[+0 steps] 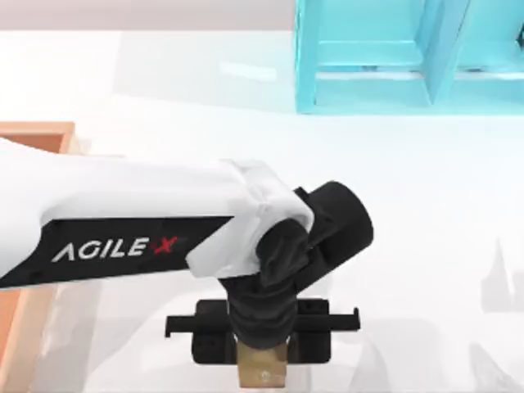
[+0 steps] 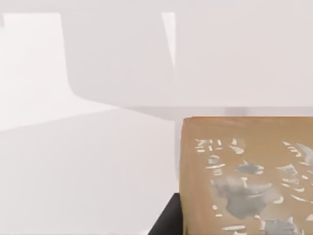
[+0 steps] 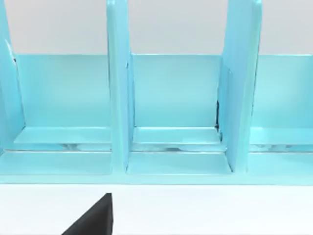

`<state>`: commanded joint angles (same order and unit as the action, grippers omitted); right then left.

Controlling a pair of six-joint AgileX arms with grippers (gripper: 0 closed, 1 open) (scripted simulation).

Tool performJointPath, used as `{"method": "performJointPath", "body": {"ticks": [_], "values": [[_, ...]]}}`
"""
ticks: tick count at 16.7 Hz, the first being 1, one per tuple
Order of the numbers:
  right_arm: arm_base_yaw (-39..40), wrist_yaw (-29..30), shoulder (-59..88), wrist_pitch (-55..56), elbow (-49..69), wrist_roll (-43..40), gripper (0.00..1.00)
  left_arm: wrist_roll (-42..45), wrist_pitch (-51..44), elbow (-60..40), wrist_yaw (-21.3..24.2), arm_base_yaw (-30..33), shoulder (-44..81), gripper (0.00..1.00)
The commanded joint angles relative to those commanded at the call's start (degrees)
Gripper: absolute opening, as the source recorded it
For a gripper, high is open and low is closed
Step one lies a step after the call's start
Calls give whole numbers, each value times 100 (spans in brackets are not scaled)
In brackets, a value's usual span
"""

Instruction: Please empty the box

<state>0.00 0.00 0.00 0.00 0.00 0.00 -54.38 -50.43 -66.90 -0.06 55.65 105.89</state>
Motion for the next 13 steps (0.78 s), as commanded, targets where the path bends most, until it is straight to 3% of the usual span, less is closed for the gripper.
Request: {"method": "performJointPath", "body": {"ticks": [5, 13], "values": [[0, 0, 0, 0, 0, 0, 100, -3, 178, 137, 0, 5, 91, 0], [0, 0, 0, 0, 0, 0, 100, -3, 178, 137, 0, 5, 91, 60]]}}
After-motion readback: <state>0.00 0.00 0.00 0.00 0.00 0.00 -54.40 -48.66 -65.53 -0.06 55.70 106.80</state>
